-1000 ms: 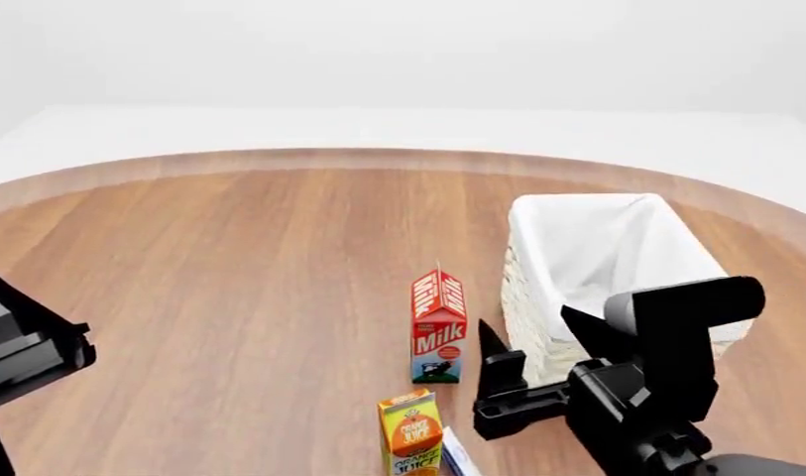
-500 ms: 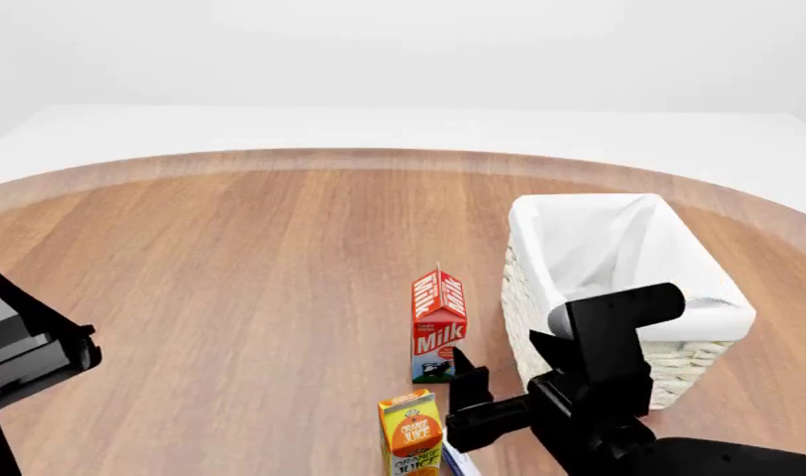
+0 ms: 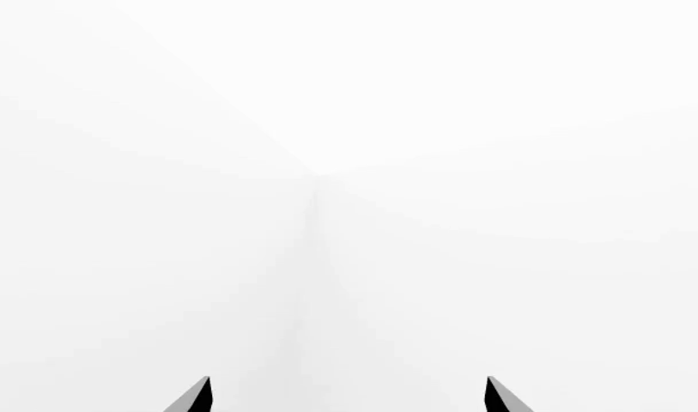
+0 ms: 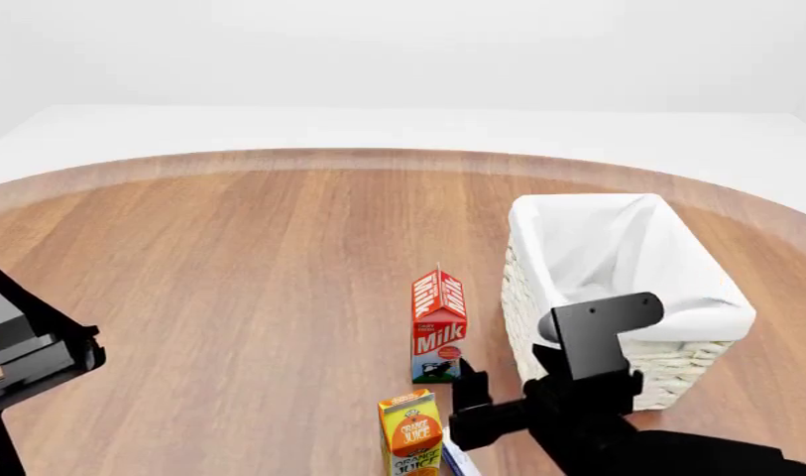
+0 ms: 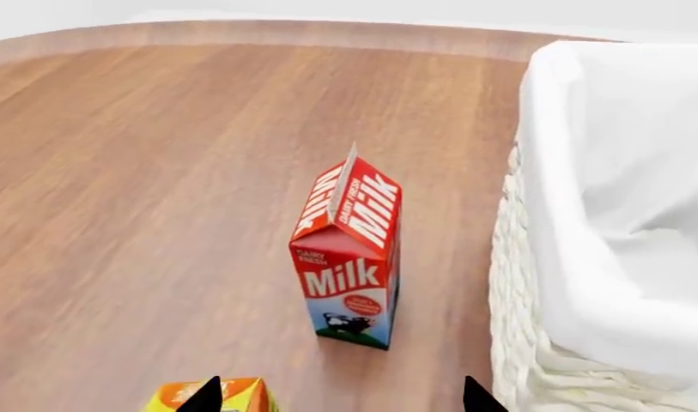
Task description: Pick up the cream cheese box and the butter, and put them in the basket.
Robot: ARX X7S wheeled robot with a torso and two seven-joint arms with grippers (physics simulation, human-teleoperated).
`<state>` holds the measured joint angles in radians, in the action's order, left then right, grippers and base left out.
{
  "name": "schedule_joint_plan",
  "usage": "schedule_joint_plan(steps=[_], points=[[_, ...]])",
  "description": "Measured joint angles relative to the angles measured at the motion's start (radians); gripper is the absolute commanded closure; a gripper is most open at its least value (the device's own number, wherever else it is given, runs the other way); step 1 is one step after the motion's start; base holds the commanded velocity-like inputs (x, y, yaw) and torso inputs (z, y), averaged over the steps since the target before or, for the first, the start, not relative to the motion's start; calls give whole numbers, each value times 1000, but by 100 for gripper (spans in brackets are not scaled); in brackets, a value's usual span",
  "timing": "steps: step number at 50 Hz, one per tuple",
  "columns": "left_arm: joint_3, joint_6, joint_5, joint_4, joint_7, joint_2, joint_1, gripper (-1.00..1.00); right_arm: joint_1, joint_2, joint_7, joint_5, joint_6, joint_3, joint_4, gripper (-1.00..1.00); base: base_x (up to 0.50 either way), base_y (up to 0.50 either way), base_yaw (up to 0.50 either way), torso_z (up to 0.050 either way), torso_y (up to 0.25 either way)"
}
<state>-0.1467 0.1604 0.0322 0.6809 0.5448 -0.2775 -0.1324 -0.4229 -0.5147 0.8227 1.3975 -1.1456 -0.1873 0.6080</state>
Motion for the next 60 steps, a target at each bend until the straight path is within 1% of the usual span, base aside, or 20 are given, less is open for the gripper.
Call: schedule_joint_plan(steps=[60], points=[[25, 9, 1, -21, 23, -21, 1, -100, 64, -16, -156, -239, 85, -147, -164, -100, 0, 0, 0, 0, 0]])
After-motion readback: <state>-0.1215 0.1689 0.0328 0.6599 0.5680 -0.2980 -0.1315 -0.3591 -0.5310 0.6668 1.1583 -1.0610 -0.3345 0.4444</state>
